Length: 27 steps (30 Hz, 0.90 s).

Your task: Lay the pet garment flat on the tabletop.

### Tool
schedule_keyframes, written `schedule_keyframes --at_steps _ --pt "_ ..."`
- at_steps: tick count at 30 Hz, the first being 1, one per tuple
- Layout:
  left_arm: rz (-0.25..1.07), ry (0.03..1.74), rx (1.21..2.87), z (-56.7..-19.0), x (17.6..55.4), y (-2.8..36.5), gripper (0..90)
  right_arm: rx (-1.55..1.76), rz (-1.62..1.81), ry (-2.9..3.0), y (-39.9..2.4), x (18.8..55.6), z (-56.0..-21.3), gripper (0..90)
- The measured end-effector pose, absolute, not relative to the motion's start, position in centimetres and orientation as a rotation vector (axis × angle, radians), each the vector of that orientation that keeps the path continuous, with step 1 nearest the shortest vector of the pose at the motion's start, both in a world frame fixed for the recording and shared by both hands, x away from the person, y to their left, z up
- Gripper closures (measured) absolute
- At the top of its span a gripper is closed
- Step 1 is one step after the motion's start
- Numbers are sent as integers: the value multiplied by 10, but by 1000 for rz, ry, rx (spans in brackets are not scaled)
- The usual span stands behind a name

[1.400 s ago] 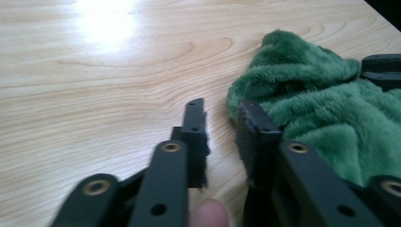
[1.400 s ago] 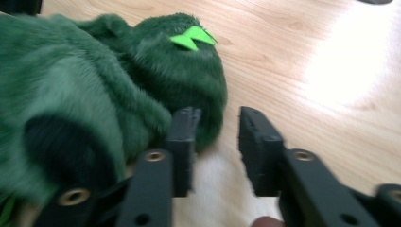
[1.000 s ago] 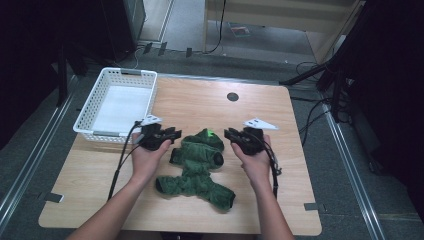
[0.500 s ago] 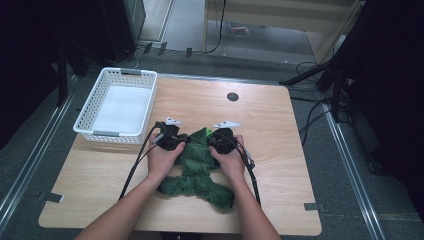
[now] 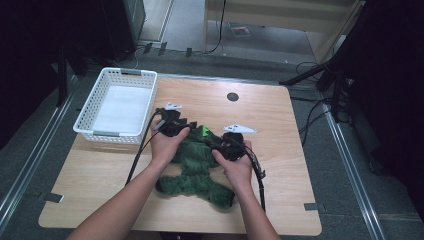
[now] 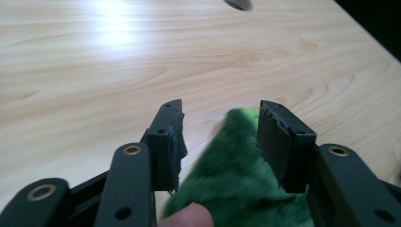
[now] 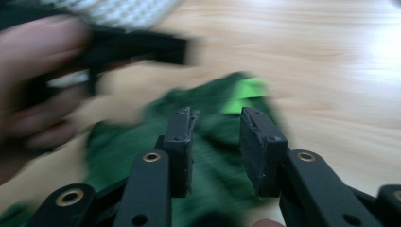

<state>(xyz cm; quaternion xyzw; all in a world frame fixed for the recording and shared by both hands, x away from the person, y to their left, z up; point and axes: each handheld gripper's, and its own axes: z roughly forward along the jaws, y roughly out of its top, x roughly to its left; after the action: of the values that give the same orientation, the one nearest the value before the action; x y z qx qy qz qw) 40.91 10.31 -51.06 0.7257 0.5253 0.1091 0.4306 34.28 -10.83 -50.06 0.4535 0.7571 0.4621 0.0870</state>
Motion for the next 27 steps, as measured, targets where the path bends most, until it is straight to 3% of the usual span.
schedule_keyframes --at_steps 2,5,11,12,13,17,20,22,24,25,27 --pt "205 1255 1941 -516 418 83 513 1330 1358 2313 -102 336 -505 632" --pt "260 1245 2051 -525 419 71 589 1294 1253 2381 -100 331 -520 610" --pt "298 1306 2065 -531 424 69 699 1328 1266 2380 -113 326 -544 648" --pt "377 1347 2066 -531 429 66 717 1298 1217 2390 -113 325 -542 653" --pt "377 1347 2066 -531 429 66 717 1298 1217 2390 -113 325 -542 653" --pt "435 1434 2031 -531 449 67 698 1247 1158 2392 -114 323 -541 656" --pt "422 1449 2016 -531 455 68 666 1256 1159 2376 -121 324 -538 587" --pt "275 1403 1910 -526 458 77 589 1273 1201 2345 -130 325 -532 551" --pt "243 1358 1879 -521 456 81 538 1286 1246 2329 -135 326 -529 547" --pt "190 1243 1834 -509 446 90 481 1320 1373 2277 -148 328 -518 550" --pt "217 1197 1824 -503 439 94 473 1334 1407 2253 -153 329 -514 563"
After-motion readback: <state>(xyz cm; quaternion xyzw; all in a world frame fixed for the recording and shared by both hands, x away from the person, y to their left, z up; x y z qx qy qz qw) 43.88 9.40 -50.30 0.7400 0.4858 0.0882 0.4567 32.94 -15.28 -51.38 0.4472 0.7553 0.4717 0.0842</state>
